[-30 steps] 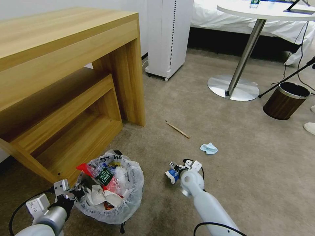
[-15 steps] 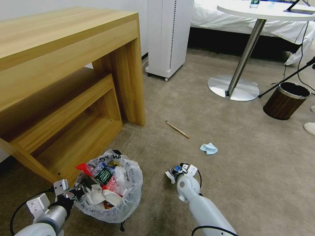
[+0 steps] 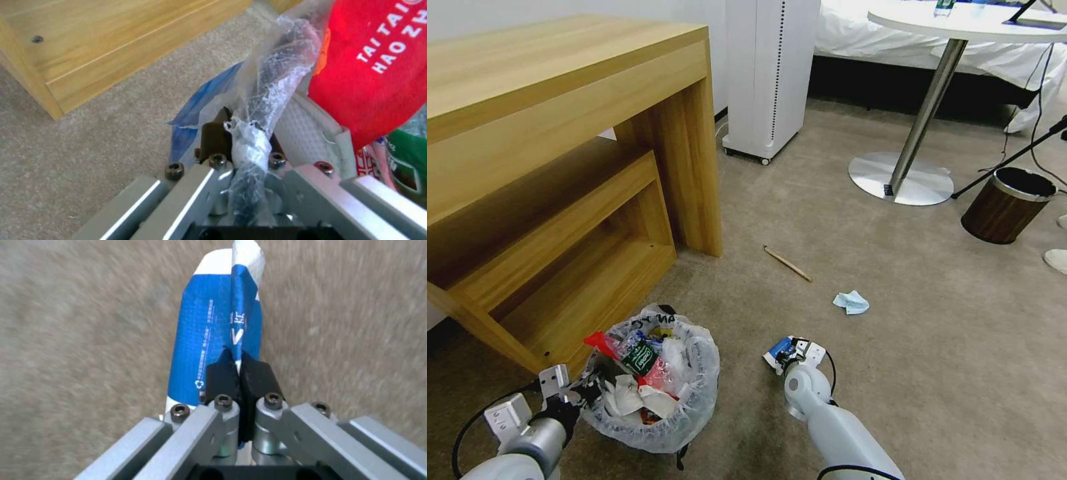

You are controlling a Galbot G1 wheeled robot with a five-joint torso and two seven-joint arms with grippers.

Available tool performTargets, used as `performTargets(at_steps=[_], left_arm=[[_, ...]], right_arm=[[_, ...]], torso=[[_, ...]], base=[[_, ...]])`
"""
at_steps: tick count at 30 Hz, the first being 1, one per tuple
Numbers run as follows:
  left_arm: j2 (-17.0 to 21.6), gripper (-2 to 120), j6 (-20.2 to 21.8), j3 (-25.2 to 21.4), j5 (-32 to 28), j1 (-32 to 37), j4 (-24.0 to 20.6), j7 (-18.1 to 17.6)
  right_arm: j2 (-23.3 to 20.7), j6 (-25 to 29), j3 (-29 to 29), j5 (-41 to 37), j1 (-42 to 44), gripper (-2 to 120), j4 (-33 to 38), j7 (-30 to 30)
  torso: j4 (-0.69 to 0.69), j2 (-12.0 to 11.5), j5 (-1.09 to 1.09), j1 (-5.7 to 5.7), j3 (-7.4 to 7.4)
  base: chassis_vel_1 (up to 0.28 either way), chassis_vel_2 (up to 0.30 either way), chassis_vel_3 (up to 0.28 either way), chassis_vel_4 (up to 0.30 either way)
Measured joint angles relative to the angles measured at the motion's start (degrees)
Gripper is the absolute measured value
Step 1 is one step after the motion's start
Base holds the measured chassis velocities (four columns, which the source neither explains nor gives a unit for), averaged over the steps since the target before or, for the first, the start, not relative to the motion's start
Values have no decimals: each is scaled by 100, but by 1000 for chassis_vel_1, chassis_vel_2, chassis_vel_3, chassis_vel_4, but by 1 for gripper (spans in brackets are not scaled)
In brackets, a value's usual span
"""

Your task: Pick up the trash bin and place the garbage on the floor into it.

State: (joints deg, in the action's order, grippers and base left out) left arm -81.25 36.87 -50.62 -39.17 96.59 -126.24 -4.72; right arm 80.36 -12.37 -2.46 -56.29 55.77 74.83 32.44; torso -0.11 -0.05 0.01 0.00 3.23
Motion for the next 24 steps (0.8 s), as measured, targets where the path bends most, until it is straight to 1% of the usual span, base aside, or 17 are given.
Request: performTargets(at_steps=[1,3,5,6,8,9,11,12,13,14,15,16,18,19,21,23,24], left_arm=[[0,1,0,0,0,0,0,0],[14,1,0,0,-1,-24,20,0],[32,1,0,-1,-2,-47,43,0],[32,1,0,-1,-2,-47,43,0],[45,1,0,1,-8,-70,61,-1],[45,1,0,1,-8,-70,61,-1],[51,1,4,7,-12,-93,71,-3],[51,1,4,7,-12,-93,71,-3],[49,1,8,18,-13,-102,72,-3],[46,1,11,25,-14,-107,72,-4],[34,1,18,33,-13,-115,65,-8],[34,1,18,33,-13,-115,65,-8],[17,1,29,41,-14,-118,18,-15],[17,1,29,41,-14,-118,18,-15],[5,1,45,47,-14,-122,-49,-29],[4,1,52,55,-17,-133,-58,-35],[22,1,76,98,-43,-188,-62,-69]], right_arm=[[0,0,0,0,0,0,0,0],[-225,99,10,-8,133,0,420,-252],[-543,333,23,-10,274,0,947,-583],[-543,333,23,-10,274,0,947,-583],[-959,638,32,-12,371,0,1567,-960],[-959,638,32,-12,371,0,1567,-960],[-1651,1057,99,86,382,0,2371,-1424],[-1651,1057,99,86,382,0,2371,-1424],[-2005,1280,221,163,324,0,2745,-1640],[-2178,1400,307,194,268,0,2932,-1759],[-2501,1586,563,235,82,0,3322,-1936],[-2501,1586,563,235,82,0,3322,-1936],[-2939,1757,1096,166,-363,0,3900,-2179],[-2939,1757,1096,166,-363,0,3900,-2179],[-3309,1722,1560,-26,-932,0,4376,-2464],[-3374,1703,1646,-66,-1054,0,4446,-2528],[-3602,1696,2016,-173,-1503,0,4644,-2754]], torso=[[0,0,0,0,0],[0,0,1,0,0],[-1,0,-1,0,0],[-1,0,-1,0,0],[0,0,2,0,0],[0,0,2,0,0],[-1,0,-2,0,-1],[-1,0,-2,0,-1],[-2,0,-1,0,0],[-2,0,-1,0,0],[-2,0,-1,0,0],[-2,0,-1,0,0],[1,0,1,0,0],[1,0,1,0,0],[1,0,0,0,0],[1,0,-1,0,0],[1,0,-1,0,0]], base=[[0,0,0,0],[0,0,0,0],[0,0,0,0],[0,0,0,0],[0,0,0,0],[0,0,0,0],[0,0,0,0],[0,0,0,0],[0,0,0,0],[0,0,0,0],[0,0,0,0],[0,0,0,0],[0,0,0,0],[0,0,0,0],[0,0,0,0],[0,0,0,0],[0,0,0,0]])
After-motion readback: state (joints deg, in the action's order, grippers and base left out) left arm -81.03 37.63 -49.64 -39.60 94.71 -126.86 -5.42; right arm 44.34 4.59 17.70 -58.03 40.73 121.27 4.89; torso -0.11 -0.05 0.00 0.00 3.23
